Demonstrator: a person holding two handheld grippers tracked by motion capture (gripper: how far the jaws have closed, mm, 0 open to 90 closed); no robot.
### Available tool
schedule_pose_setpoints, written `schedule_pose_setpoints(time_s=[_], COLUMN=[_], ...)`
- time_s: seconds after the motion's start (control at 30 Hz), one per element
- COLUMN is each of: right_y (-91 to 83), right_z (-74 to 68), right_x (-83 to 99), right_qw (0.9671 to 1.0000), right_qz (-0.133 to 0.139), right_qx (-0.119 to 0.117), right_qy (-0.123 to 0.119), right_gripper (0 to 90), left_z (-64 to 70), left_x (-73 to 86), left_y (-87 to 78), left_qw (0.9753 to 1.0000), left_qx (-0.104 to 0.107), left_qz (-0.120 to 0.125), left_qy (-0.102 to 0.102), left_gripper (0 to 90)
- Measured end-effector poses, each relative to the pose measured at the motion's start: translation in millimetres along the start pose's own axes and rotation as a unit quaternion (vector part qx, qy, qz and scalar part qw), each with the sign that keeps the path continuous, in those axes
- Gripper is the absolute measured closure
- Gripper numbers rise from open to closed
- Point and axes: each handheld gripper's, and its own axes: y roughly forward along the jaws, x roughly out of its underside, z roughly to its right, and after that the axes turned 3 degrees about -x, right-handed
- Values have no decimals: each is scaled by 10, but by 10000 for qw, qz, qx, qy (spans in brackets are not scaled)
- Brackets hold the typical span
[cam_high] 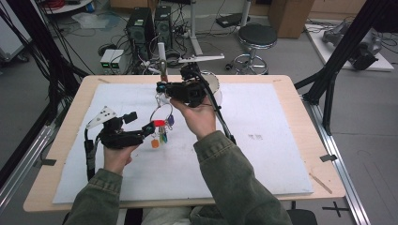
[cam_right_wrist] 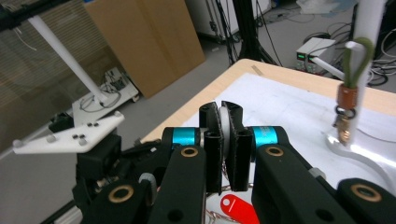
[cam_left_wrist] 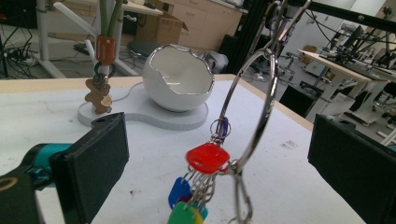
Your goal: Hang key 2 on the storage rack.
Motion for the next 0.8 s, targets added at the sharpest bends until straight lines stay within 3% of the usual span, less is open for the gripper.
schedule_pose_setpoints(time_s=[0.17,0.27,0.37,0.47,0.57,0.63,0.8], right_y=[62,89,112,130,139,146,149], right_z=[-61,-93,-126,-132,-129,-131,-113], right_x=[-5,-25,-34,-26,-18,-14,9], right_qw=[9999,9998,9996,9995,9994,9994,9990], right_qz=[81,136,182,198,219,199,253], right_qx=[-57,-110,-149,-148,-144,-142,-169], right_qy=[98,138,184,195,224,237,323], right_gripper=[873,873,873,873,873,873,870], left_z=[-25,-42,-69,-131,-157,-163,-154], left_x=[-1,-2,2,13,21,30,33], left_y=[1,-18,-37,-67,-80,-88,-110], left_qw=[9999,9999,9996,9987,9986,9988,9990], left_qx=[-64,-62,-141,69,34,11,-26], left_qz=[-33,34,79,209,172,161,283], left_qy=[-71,-118,-215,-457,-496,-455,-332], left_gripper=[73,133,286,502,728,822,865])
